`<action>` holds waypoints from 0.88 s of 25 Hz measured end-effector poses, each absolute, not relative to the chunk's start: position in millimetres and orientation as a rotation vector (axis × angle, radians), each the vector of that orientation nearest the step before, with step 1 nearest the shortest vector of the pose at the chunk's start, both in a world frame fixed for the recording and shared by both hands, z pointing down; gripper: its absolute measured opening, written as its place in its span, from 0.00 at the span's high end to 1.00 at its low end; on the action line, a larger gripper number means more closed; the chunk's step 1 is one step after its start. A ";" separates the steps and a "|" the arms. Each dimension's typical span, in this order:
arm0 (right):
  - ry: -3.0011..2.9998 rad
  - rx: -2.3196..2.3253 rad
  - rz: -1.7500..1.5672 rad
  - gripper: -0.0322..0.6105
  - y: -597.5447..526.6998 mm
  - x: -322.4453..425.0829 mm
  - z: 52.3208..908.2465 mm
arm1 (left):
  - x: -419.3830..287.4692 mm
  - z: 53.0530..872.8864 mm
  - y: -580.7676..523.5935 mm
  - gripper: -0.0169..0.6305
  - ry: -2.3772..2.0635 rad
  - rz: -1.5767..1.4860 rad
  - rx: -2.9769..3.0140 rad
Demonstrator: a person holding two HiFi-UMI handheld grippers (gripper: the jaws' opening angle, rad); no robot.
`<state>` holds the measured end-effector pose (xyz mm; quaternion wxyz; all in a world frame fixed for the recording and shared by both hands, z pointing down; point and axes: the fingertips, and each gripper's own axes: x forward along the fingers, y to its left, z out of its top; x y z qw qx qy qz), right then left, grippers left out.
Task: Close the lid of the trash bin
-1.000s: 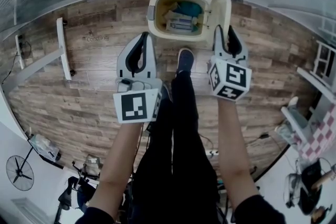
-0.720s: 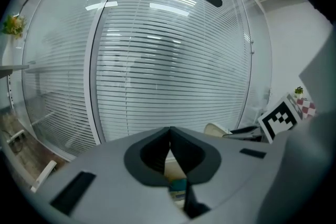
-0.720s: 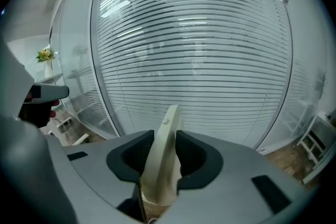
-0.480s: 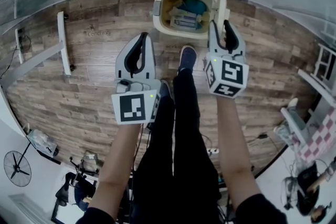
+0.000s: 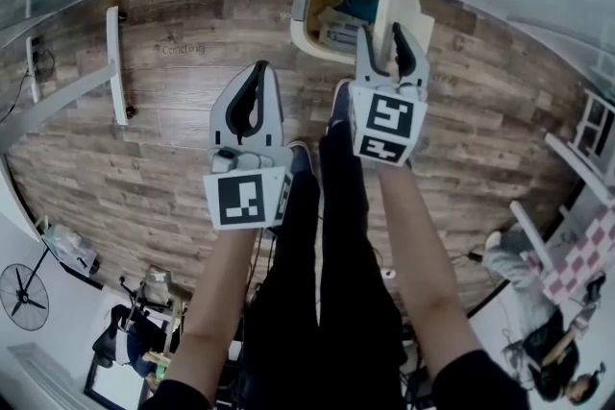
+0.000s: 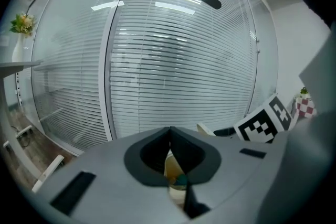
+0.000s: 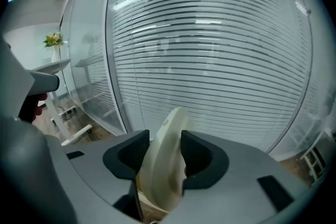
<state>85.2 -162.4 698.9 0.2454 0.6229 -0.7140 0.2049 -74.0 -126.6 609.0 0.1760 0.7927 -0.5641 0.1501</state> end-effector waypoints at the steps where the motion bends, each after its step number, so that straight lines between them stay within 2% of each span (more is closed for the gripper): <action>1: -1.956 1.684 0.547 0.66 -163.0 80.4 701.0 | -74.5 609.4 -126.0 0.96 -1.597 0.422 2.249; 12: -2.056 1.494 0.513 0.61 -166.5 33.8 729.9 | -76.9 619.3 -120.8 0.96 -1.632 0.432 2.251; 22: -2.101 1.297 0.622 0.65 -168.7 -0.9 774.6 | -92.1 626.0 -117.2 0.96 -1.690 0.427 2.209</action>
